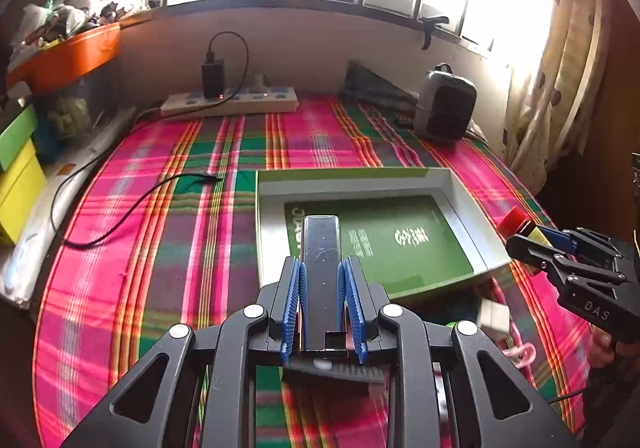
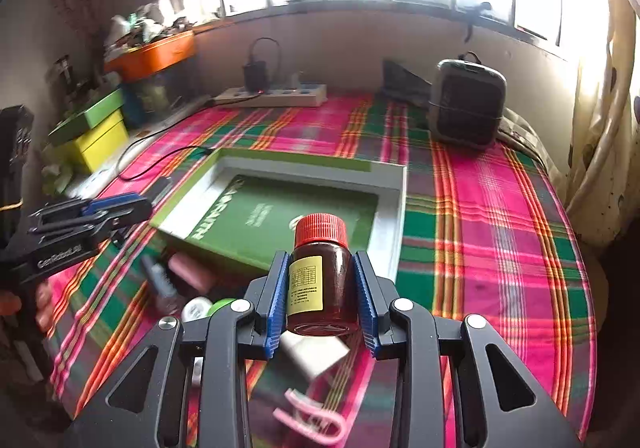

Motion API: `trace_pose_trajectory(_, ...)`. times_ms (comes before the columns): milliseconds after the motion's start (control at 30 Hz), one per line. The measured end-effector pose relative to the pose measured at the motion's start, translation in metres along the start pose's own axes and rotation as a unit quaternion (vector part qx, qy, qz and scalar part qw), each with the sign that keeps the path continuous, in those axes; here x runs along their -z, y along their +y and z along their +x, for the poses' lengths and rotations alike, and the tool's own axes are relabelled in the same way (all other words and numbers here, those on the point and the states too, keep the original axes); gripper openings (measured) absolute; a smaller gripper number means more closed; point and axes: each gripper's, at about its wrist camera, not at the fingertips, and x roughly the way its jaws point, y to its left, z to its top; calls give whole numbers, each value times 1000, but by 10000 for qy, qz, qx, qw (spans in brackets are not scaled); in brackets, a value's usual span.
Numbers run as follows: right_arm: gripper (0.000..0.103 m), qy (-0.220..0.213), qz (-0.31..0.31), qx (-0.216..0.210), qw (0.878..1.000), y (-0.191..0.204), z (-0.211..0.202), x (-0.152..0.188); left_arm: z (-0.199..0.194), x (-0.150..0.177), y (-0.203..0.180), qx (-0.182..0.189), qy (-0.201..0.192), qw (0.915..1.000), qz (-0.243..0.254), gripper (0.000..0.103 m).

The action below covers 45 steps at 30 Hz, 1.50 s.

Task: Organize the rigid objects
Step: 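Carry the amber bottle with the right tool while the left tool carries the silver bar over the tray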

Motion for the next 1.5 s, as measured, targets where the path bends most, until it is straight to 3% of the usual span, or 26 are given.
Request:
trace_pose_trajectory(567, 33, 461, 231, 135, 9986, -28, 74, -29, 64, -21, 0, -136, 379, 9992, 46, 22)
trace_pose_trajectory(733, 33, 556, 211, 145, 9981, -31, 88, -28, 73, -20, -4, -414, 379, 9982, 203, 22)
trace_pose_trajectory(1500, 33, 541, -153, 401, 9976, -22, 99, -26, 91, -13, -4, -358, 640, 9972, 164, 22)
